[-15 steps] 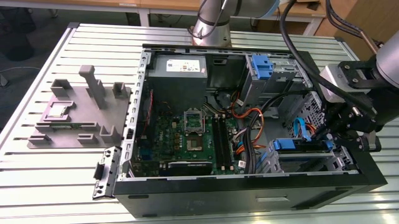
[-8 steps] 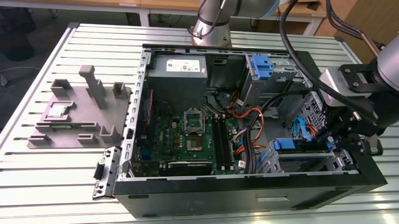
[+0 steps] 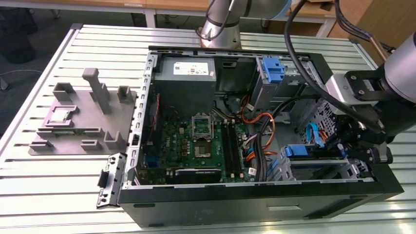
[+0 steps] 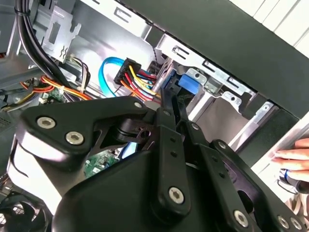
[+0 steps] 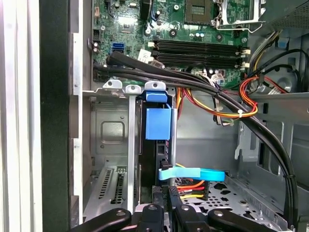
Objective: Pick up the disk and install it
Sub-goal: 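Insert the second disk wire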
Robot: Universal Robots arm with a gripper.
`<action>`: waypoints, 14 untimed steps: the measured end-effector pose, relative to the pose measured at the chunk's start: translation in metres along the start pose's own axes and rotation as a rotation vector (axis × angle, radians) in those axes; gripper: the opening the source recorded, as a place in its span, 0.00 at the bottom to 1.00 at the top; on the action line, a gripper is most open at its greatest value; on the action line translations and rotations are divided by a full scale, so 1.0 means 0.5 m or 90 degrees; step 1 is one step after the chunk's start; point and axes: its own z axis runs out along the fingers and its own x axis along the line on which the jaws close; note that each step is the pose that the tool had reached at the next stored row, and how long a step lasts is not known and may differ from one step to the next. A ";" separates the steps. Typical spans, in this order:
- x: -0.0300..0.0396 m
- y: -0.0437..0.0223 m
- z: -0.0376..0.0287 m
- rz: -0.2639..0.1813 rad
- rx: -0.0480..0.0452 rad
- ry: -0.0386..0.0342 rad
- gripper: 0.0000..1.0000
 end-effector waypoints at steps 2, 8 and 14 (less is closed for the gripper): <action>0.000 0.001 0.001 -0.001 0.0025 -0.0012 0.16; 0.000 0.004 0.002 -0.001 0.0034 -0.0017 0.16; 0.000 0.005 0.004 -0.001 0.0034 -0.0016 0.16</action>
